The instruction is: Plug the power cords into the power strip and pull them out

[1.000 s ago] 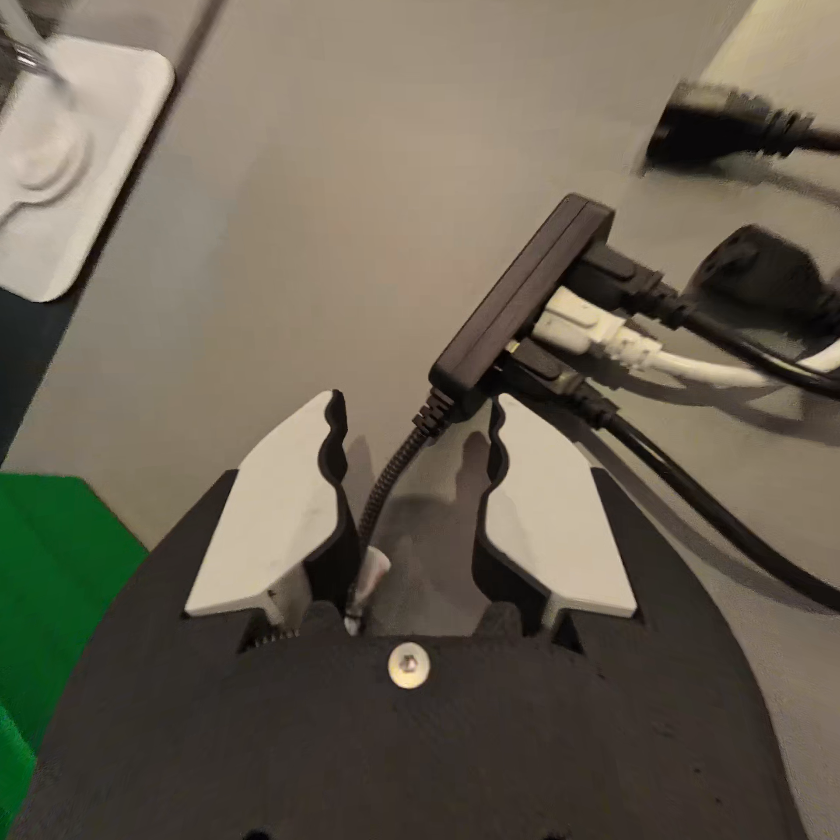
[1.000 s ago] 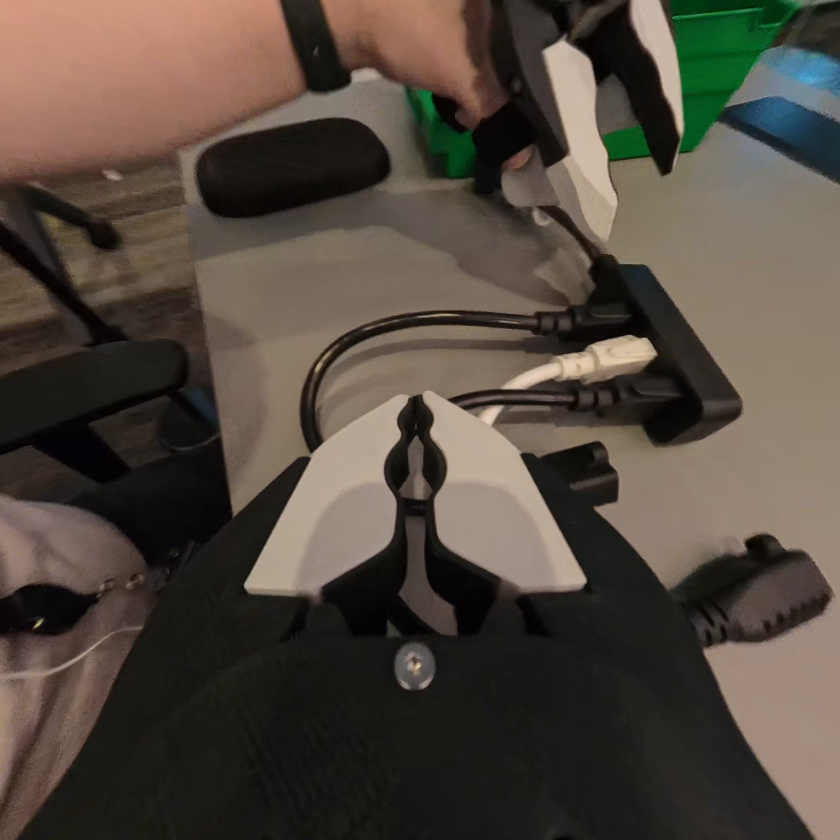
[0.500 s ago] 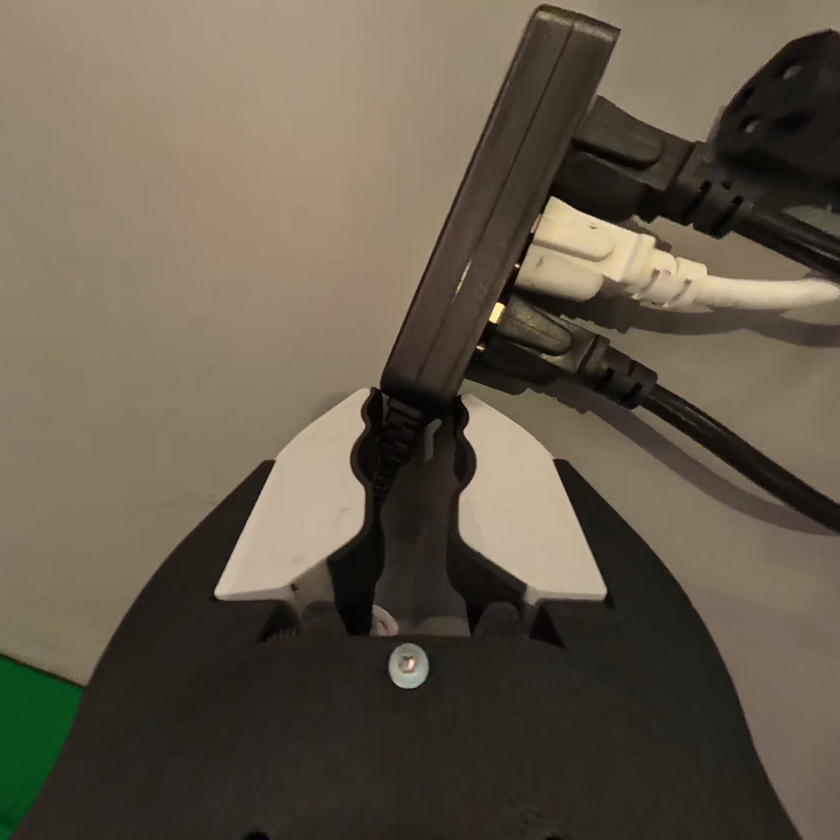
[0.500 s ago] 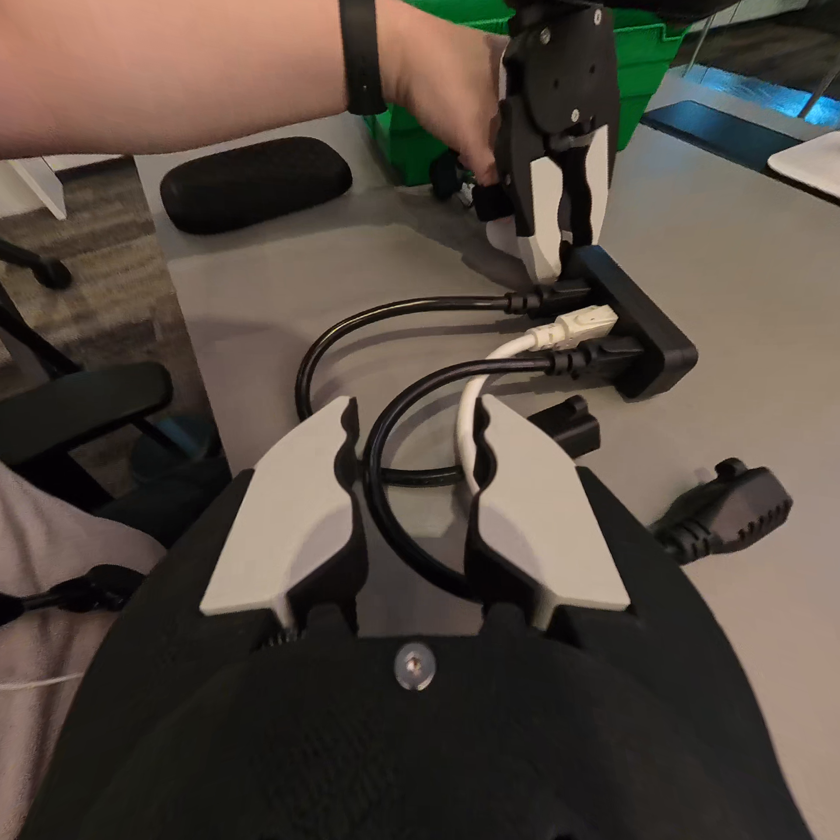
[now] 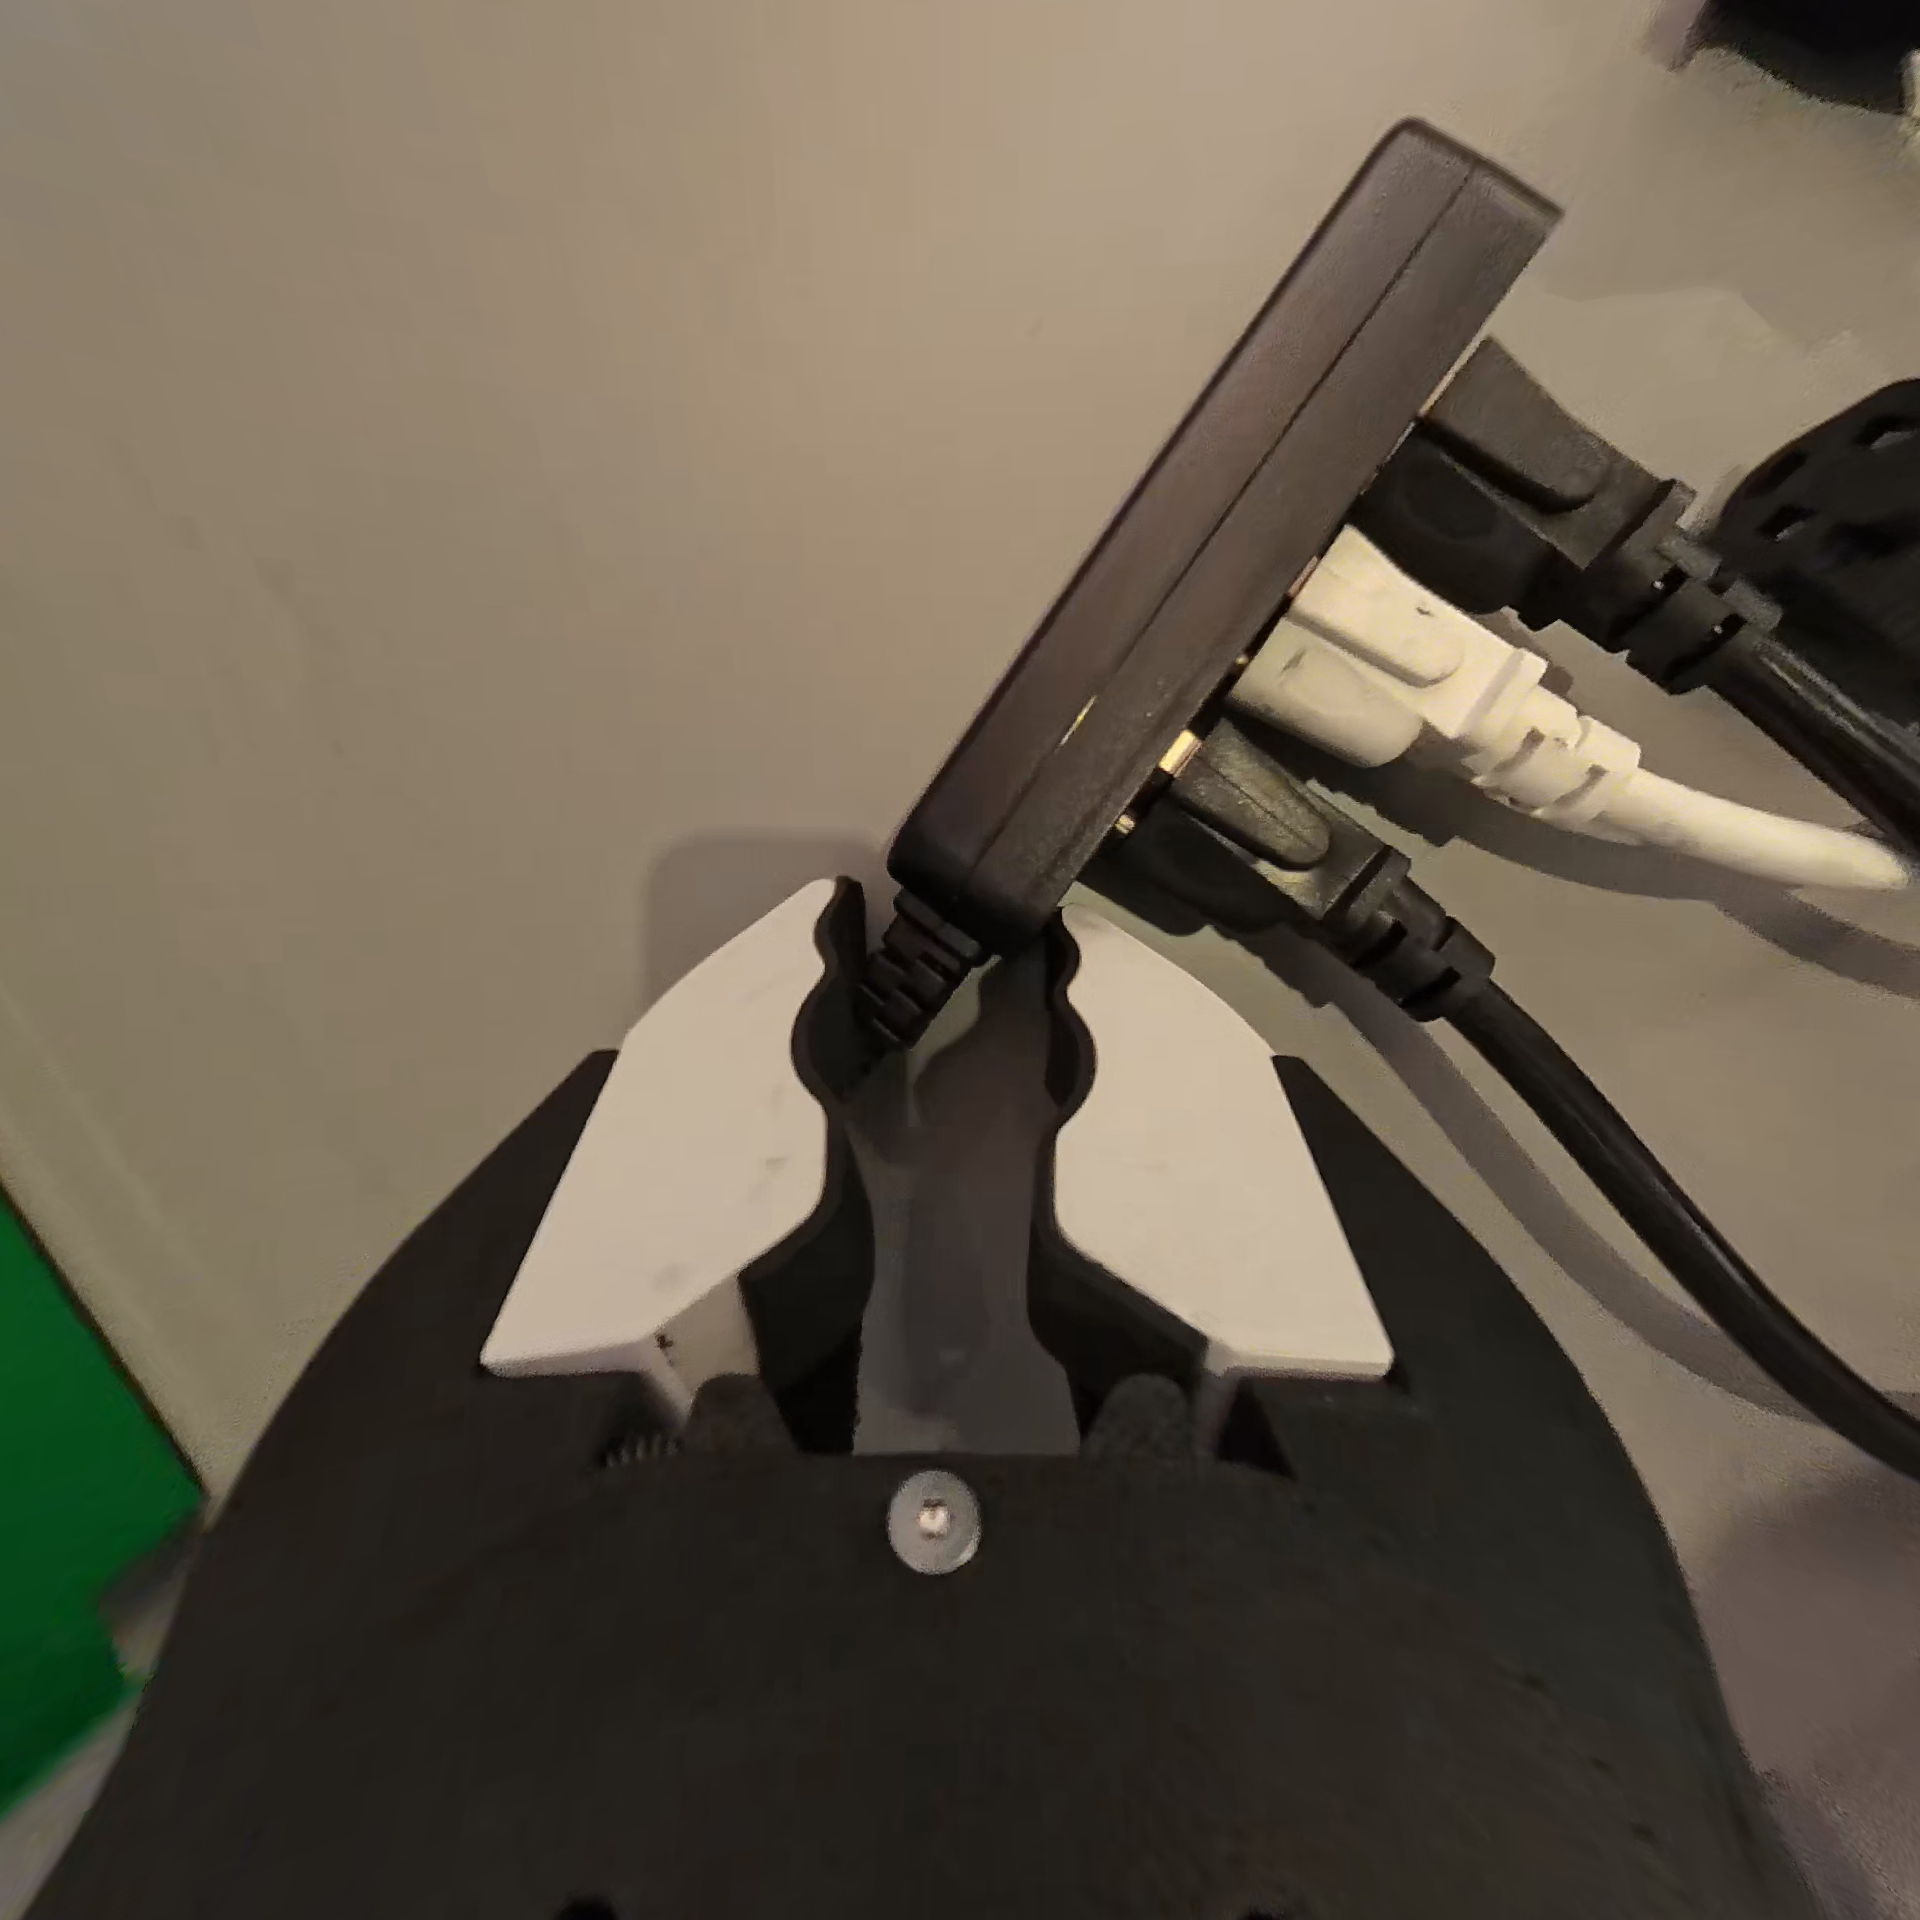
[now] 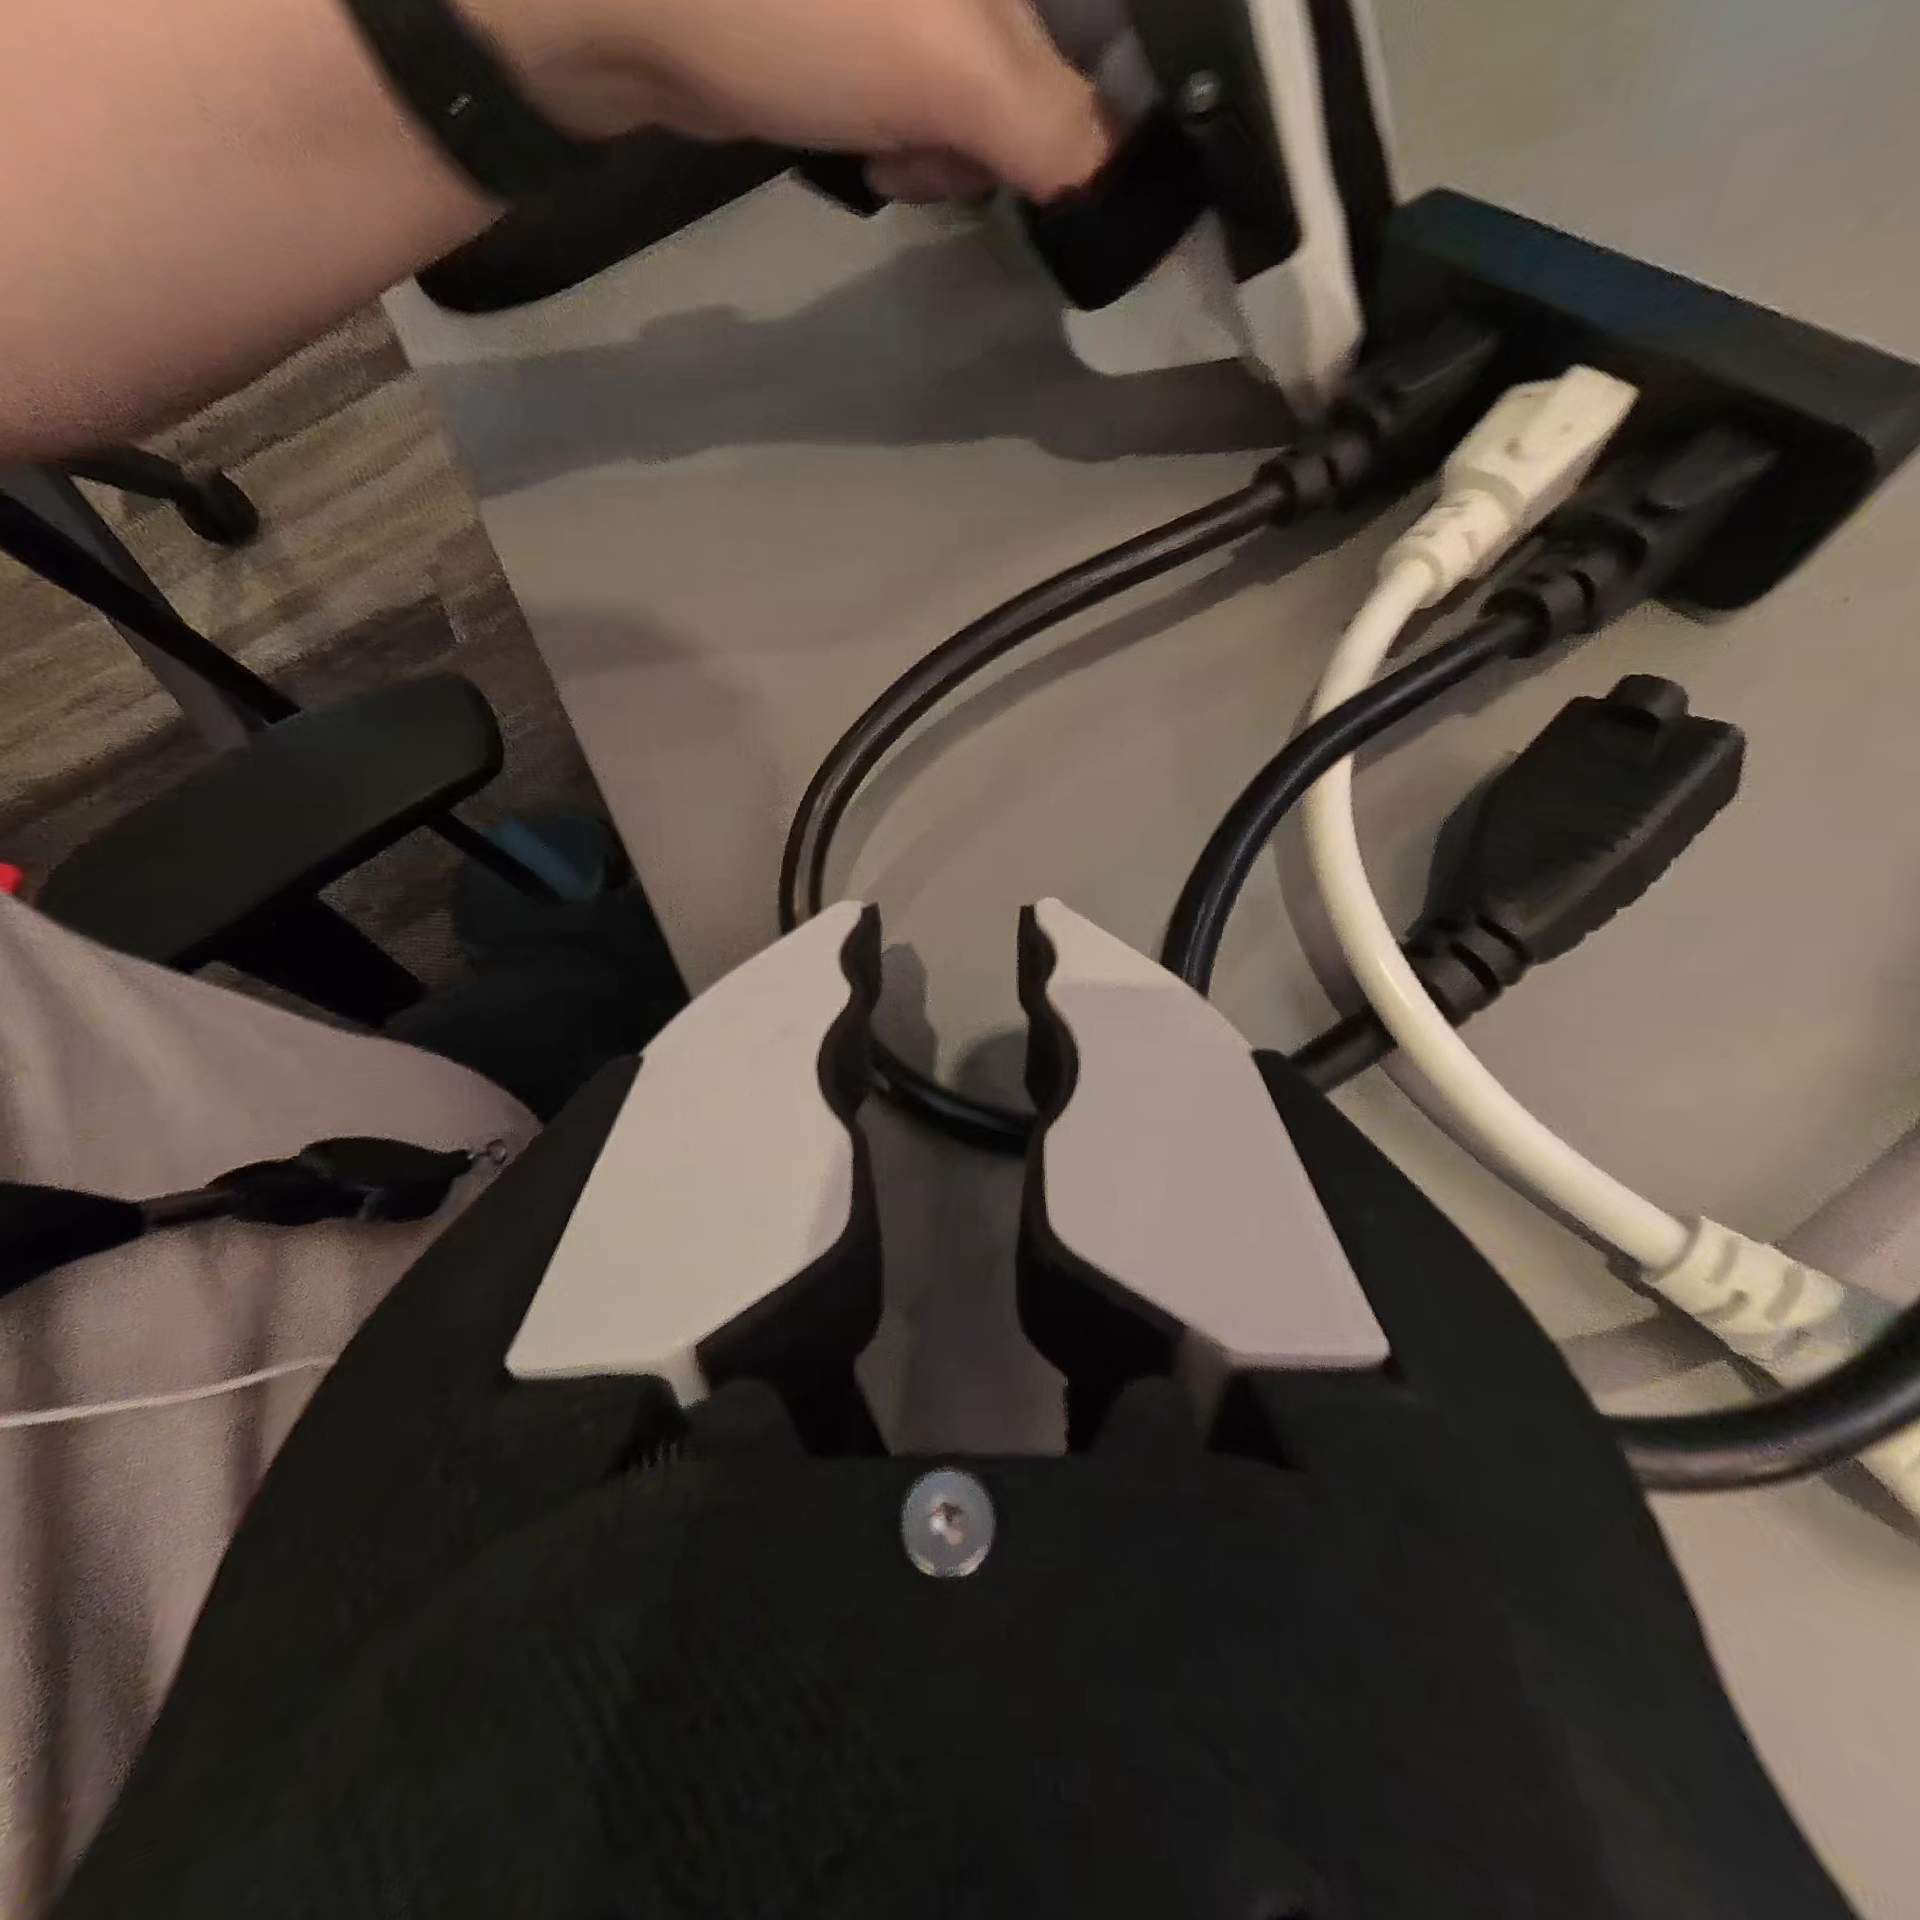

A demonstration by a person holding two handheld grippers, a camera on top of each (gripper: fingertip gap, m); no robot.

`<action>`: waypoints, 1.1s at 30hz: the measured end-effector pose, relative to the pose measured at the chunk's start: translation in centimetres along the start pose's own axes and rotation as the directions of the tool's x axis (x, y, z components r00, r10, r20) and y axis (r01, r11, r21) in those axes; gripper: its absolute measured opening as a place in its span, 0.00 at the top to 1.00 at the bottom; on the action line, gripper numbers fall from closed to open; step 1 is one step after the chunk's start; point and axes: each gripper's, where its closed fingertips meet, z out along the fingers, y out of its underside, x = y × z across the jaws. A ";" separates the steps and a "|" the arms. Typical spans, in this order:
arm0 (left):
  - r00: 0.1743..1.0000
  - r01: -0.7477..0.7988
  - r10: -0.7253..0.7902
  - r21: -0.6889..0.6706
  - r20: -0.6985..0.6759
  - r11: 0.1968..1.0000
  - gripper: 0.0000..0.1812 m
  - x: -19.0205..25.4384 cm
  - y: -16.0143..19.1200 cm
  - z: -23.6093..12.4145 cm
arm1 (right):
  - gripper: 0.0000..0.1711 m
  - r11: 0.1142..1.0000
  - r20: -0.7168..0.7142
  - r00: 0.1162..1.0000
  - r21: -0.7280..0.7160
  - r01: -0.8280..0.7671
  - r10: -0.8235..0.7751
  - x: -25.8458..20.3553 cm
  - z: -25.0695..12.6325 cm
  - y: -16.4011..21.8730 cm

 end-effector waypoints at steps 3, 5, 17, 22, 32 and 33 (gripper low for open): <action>0.994 0.089 -0.088 -0.016 0.071 0.996 0.83 0.7 1.9 -1.1 | 0.91 0.999 -0.127 0.991 -0.024 0.030 -0.033 3.9 -0.3 -0.3; 0.988 0.113 -0.113 0.010 0.106 0.994 0.84 1.4 2.7 -1.6 | 0.91 0.997 -0.170 0.984 -0.075 0.032 -0.044 6.5 -0.2 0.1; 0.997 0.007 -0.026 0.237 0.077 0.972 0.82 1.5 -0.3 -3.1 | 0.73 0.990 -0.192 0.981 -0.141 -0.012 -0.015 4.4 6.1 -5.5; 0.997 -0.079 0.080 0.222 0.007 0.972 0.85 1.4 -0.5 -2.5 | 0.78 0.983 -0.296 0.953 -0.141 -0.114 0.067 6.4 8.4 -5.3; 0.996 -0.092 0.093 0.180 0.003 0.979 0.85 0.9 0.0 -1.8 | 0.87 0.958 -0.443 0.894 -0.221 -0.181 0.067 8.2 9.1 -5.2; 0.998 -0.066 0.068 0.177 -0.003 0.982 0.85 0.9 0.0 -1.7 | 0.89 0.956 -0.441 0.894 -0.221 -0.190 0.076 8.3 9.1 -5.2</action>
